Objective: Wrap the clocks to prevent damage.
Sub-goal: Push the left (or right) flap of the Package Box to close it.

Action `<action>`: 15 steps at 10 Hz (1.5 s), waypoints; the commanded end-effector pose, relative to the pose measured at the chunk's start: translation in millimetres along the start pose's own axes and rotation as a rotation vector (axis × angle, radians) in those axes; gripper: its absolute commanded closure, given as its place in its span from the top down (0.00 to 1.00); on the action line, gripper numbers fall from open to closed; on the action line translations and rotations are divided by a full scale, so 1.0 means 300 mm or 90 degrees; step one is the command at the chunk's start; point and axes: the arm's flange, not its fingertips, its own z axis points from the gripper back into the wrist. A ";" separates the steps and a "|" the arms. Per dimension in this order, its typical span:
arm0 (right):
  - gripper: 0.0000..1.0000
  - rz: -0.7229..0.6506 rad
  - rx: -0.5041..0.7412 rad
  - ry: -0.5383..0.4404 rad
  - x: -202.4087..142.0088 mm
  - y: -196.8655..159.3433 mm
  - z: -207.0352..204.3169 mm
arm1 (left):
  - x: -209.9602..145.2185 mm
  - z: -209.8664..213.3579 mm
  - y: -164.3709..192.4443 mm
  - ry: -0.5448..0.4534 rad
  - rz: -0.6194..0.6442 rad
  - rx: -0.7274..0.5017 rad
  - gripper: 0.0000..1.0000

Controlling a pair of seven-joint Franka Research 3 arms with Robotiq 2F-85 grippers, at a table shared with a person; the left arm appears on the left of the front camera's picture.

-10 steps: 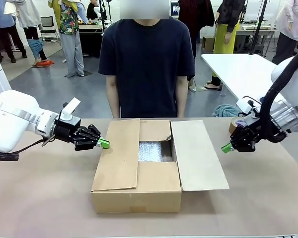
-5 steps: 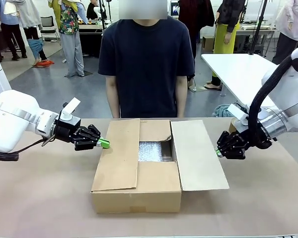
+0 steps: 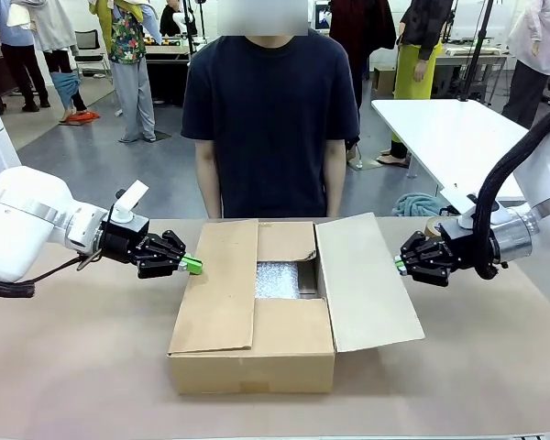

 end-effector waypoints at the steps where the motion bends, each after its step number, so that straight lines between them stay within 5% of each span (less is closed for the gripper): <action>1: 0.01 -0.028 -0.045 -0.006 0.002 -0.025 -0.087 | -0.010 -0.009 -0.001 -0.001 0.004 0.006 0.00; 15: 0.01 -0.020 0.004 -0.058 0.169 -0.079 -0.383 | -0.010 -0.009 -0.001 -0.001 0.004 0.006 0.00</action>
